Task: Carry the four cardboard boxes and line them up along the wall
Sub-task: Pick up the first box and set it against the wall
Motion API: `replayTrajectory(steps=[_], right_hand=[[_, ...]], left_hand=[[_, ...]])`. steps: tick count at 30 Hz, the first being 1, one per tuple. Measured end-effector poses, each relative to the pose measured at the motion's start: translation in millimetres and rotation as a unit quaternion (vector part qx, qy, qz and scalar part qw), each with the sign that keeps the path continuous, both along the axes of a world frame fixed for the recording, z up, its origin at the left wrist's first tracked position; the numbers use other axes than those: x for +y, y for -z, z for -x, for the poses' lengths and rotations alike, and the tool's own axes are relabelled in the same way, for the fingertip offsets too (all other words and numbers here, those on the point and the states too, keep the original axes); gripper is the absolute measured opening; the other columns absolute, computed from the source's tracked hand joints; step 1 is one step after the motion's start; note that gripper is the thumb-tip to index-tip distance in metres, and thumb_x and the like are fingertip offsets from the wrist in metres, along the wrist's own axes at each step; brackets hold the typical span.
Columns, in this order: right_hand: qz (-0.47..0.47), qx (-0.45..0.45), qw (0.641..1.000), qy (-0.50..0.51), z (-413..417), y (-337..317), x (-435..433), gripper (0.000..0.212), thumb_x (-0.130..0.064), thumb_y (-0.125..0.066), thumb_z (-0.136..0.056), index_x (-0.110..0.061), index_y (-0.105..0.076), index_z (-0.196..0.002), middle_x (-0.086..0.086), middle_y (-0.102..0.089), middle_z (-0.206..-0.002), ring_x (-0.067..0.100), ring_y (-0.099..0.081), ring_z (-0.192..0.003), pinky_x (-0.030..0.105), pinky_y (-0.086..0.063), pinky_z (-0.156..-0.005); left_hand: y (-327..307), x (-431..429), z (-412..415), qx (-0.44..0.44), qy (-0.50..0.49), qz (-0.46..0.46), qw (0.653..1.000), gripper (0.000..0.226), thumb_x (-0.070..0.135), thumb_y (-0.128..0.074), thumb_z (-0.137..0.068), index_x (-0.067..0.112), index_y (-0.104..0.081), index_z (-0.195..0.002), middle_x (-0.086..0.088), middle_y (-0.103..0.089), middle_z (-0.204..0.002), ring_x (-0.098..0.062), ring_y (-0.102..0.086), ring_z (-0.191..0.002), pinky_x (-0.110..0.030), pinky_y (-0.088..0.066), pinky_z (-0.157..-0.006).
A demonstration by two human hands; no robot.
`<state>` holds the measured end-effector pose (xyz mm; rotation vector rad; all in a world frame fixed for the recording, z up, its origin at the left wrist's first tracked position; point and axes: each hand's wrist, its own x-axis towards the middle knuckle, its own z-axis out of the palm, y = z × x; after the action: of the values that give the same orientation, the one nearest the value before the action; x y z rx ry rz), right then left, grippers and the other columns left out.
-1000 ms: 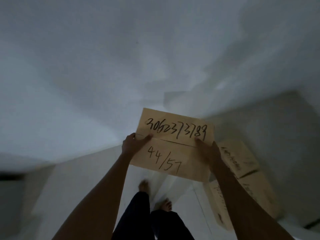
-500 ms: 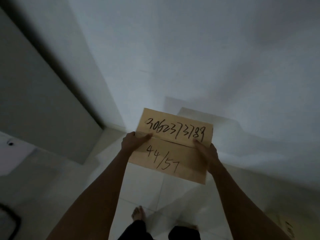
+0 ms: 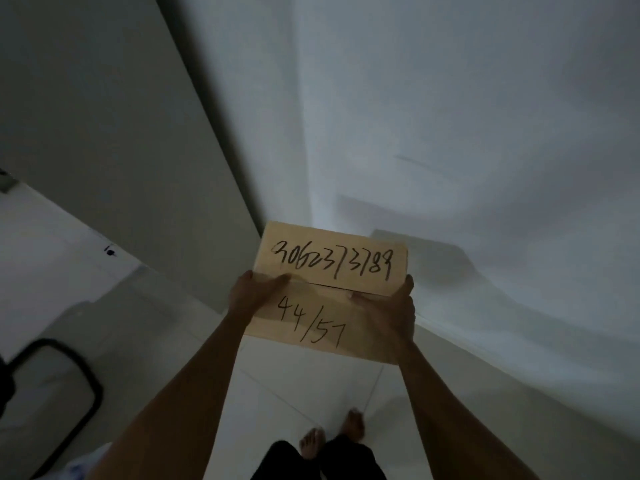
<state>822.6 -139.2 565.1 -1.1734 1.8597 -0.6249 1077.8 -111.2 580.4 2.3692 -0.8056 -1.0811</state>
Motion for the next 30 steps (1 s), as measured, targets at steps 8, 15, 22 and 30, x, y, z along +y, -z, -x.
replayTrajectory(steps=[8,15,22,30], right_hand=[[-0.030,0.016,0.999,0.000,-70.0,42.7,-41.8,0.115,-0.051,-0.093,-0.050,-0.020,-0.029,-0.141,0.005,-0.060,-0.126,0.028,-0.060,-0.115,0.041,-0.051,-0.090],[-0.069,0.019,0.996,0.053,-144.2,136.7,-74.6,0.110,-0.053,-0.093,-0.048,-0.017,-0.038,-0.136,-0.001,-0.063,-0.115,0.024,-0.065,-0.101,0.038,-0.054,-0.082],[-0.086,0.018,0.992,0.094,-216.7,305.7,-116.0,0.122,-0.053,-0.092,-0.049,-0.016,-0.027,-0.145,0.012,-0.054,-0.137,0.038,-0.053,-0.125,0.052,-0.045,-0.100],[-0.090,0.019,0.991,0.100,-254.0,491.1,-151.7,0.115,-0.050,-0.092,-0.056,-0.016,-0.029,-0.146,0.007,-0.052,-0.139,0.034,-0.052,-0.127,0.048,-0.045,-0.100]], left_hand=[[53.5,-38.1,-67.1,-0.003,0.004,-0.007,1.000,0.107,0.086,-0.068,-0.039,0.016,-0.056,-0.118,-0.006,-0.070,-0.105,-0.026,-0.069,-0.093,-0.046,-0.060,-0.081],[142.8,-83.6,-135.1,-0.024,0.047,-0.037,0.998,0.104,0.080,-0.078,-0.037,0.026,-0.050,-0.121,0.009,-0.065,-0.105,-0.015,-0.066,-0.095,-0.032,-0.054,-0.079],[319.9,-149.0,-209.4,-0.021,0.102,-0.013,0.995,0.106,0.077,-0.080,-0.037,0.030,-0.048,-0.126,0.010,-0.066,-0.112,-0.011,-0.068,-0.095,-0.035,-0.062,-0.075],[496.7,-197.5,-240.5,-0.006,0.131,0.028,0.991,0.098,0.062,-0.084,-0.052,0.028,-0.043,-0.134,0.008,-0.060,-0.120,-0.013,-0.061,-0.103,-0.022,-0.050,-0.068]])
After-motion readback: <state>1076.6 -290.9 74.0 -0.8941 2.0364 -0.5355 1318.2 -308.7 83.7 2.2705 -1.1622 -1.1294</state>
